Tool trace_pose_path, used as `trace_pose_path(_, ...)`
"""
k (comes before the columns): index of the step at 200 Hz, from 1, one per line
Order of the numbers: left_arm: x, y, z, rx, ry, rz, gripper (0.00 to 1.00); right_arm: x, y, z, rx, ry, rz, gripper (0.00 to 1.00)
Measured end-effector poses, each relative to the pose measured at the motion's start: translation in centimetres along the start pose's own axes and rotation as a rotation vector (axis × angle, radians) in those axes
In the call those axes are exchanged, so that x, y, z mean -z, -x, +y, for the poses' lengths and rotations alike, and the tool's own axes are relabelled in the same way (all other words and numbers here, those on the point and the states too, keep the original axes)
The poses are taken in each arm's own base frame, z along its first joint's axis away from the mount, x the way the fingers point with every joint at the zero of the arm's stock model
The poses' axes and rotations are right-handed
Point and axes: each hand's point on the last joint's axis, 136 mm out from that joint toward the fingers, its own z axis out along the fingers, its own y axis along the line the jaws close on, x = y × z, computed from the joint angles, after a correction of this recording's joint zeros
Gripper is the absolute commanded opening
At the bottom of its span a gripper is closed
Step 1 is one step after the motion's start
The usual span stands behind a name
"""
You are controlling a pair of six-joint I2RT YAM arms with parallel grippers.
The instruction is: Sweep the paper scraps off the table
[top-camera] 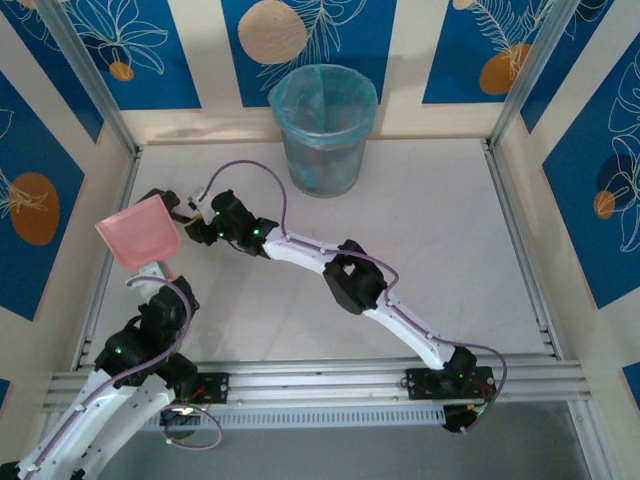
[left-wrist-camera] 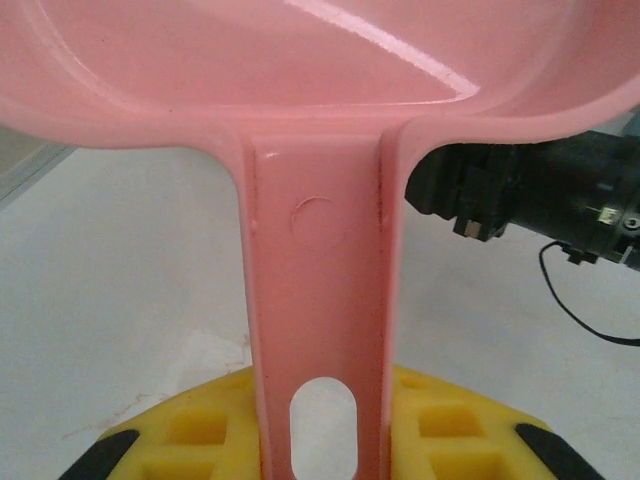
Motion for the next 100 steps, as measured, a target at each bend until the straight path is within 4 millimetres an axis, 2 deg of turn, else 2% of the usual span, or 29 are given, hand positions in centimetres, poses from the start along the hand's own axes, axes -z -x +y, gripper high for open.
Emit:
trace_pose_path(49,0.0,0.0,0.0,-0.001,0.000,0.001,0.00,-0.7,-2.3,-0.5,-0.012,-0.011,0.062,0.00)
trace_pose_path(100,-0.2,-0.2,-0.1,-0.013,0.009,0.011,0.00,-0.6,-3.1,-1.0,-0.032,-0.028,0.099,0.00)
